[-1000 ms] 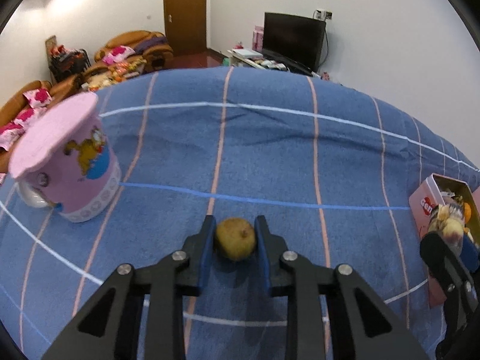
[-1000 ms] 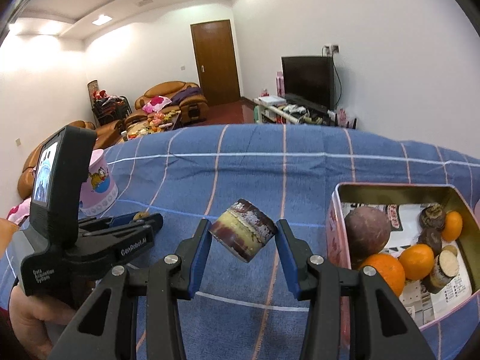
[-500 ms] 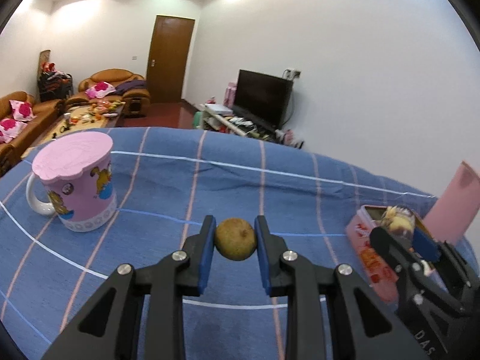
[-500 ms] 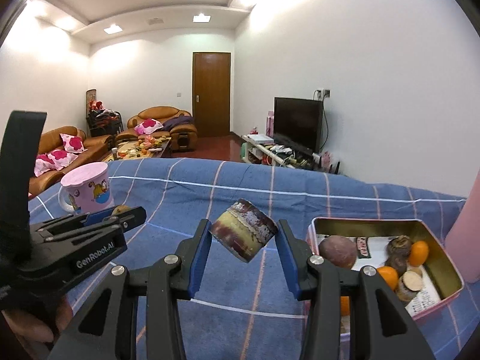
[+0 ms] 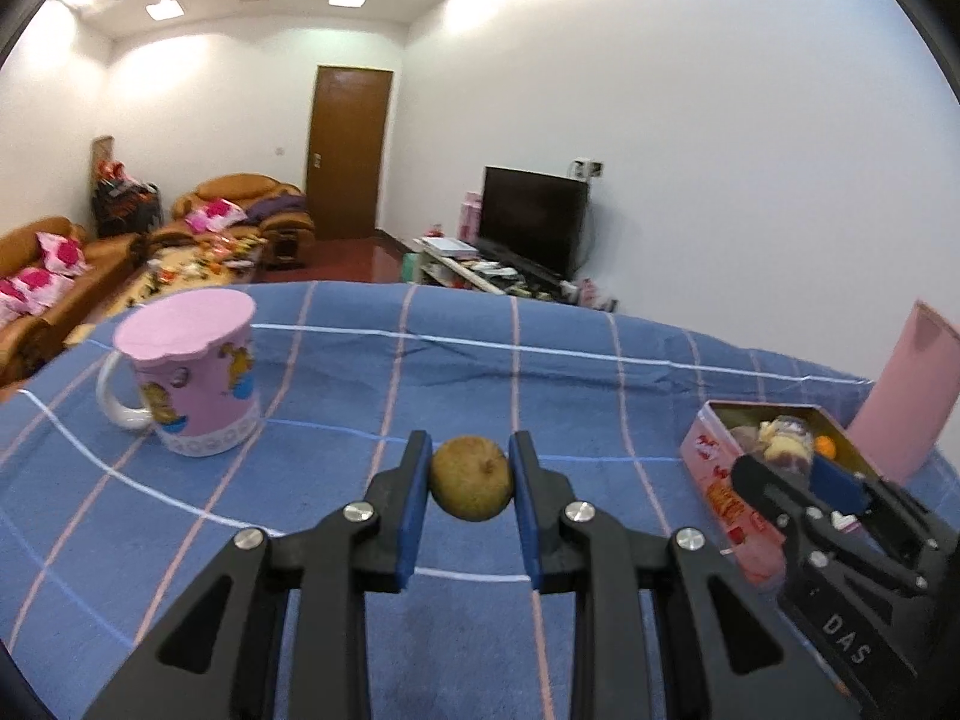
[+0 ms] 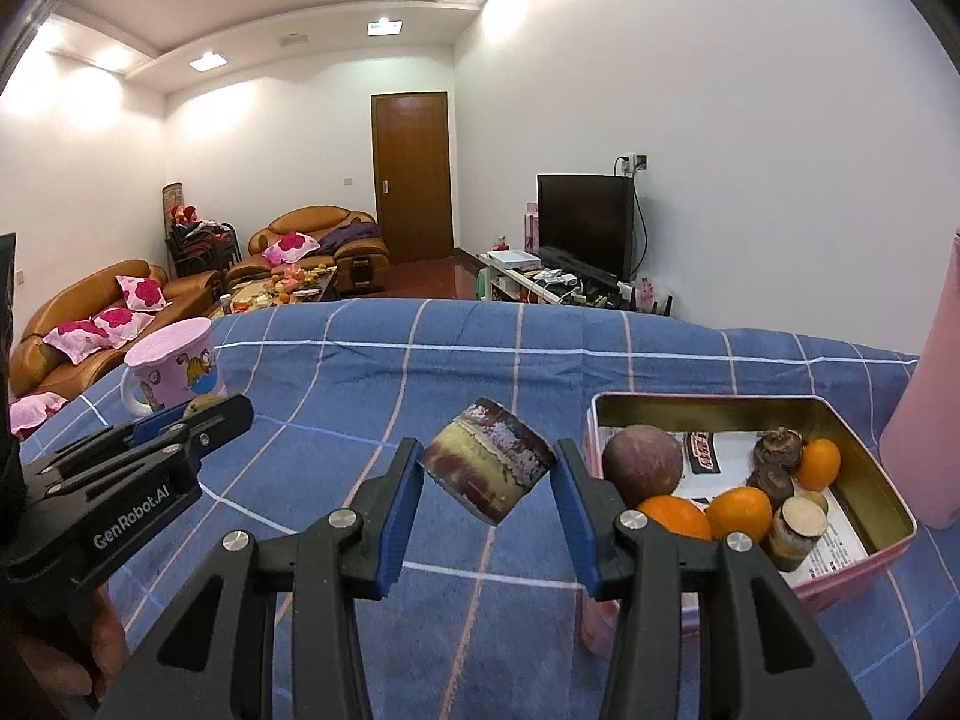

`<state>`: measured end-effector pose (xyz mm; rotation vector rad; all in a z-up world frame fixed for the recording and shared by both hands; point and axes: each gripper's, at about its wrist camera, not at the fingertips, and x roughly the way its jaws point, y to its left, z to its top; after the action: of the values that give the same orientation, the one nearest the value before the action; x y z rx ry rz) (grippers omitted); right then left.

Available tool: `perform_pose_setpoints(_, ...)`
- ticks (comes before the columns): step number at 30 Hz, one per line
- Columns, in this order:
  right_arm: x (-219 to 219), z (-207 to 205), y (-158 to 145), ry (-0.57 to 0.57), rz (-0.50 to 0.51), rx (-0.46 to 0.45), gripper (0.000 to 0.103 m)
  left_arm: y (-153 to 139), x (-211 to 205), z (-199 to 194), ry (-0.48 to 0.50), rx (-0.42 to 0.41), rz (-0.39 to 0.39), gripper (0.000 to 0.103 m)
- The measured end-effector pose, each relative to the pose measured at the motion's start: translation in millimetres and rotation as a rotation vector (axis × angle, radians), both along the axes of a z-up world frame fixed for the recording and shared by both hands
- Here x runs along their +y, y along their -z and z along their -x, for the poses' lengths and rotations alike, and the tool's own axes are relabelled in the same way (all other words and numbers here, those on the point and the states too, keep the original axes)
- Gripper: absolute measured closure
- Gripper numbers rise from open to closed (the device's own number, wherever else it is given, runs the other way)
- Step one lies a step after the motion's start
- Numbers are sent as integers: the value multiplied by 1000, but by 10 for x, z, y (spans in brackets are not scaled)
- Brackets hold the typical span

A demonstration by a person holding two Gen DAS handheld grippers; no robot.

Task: Organize fruits
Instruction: 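Carry the jar and small brown fruit over the tin with both grippers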

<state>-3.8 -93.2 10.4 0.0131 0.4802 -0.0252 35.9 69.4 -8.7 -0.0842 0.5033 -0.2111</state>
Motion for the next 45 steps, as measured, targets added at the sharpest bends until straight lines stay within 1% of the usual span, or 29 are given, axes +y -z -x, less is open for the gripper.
perform_pose_setpoints(7, -71, 120, -12, -1, 11, -2, 57, -22, -151, 141, -60, -26, -84, 75)
perform_pose_setpoints(15, -277, 230, -18, 30, 4, 4, 57, -3, -340, 268, -72, -13, -98, 75)
perform_pose_setpoints(27, -570, 407, -46, 48, 39, -5, 57, -26, -834, 426, -26, -30, -133, 75)
perform_pose_setpoints(38, -1031, 535, -64, 103, 63, -14, 57, -22, -1276, 478, 32, -26, -131, 75)
perform_pose_setpoints(45, -1265, 544, -72, 136, 68, -9, 57, -34, -1577, 496, 69, -38, -144, 75)
